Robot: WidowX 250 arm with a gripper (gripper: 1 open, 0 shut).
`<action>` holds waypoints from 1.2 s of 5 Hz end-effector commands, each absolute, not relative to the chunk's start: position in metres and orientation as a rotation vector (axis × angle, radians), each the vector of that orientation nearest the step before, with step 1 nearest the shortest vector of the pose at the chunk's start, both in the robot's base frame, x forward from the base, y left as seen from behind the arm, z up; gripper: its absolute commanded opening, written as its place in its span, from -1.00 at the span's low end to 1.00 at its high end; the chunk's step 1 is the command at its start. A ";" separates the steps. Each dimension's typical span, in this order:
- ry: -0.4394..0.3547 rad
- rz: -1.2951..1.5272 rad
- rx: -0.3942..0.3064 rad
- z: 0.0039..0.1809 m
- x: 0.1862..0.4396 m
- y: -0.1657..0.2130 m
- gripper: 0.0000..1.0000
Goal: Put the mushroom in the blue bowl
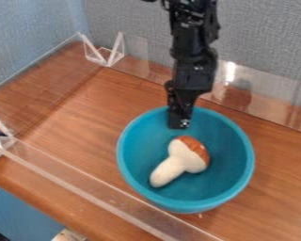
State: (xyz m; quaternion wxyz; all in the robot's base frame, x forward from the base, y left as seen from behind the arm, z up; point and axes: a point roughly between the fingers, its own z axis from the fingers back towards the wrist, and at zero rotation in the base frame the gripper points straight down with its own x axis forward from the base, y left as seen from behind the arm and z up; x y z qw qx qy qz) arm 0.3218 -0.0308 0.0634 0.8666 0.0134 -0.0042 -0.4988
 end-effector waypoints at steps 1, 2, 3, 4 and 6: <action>-0.076 -1.044 0.058 0.081 0.334 -0.035 -1.00; -0.080 -1.054 0.060 0.079 0.340 -0.035 -1.00; -0.083 -1.032 0.063 0.073 0.341 -0.021 -1.00; -0.084 -1.010 0.066 0.067 0.341 -0.010 -1.00; -0.093 -0.931 0.077 0.086 0.338 0.001 -1.00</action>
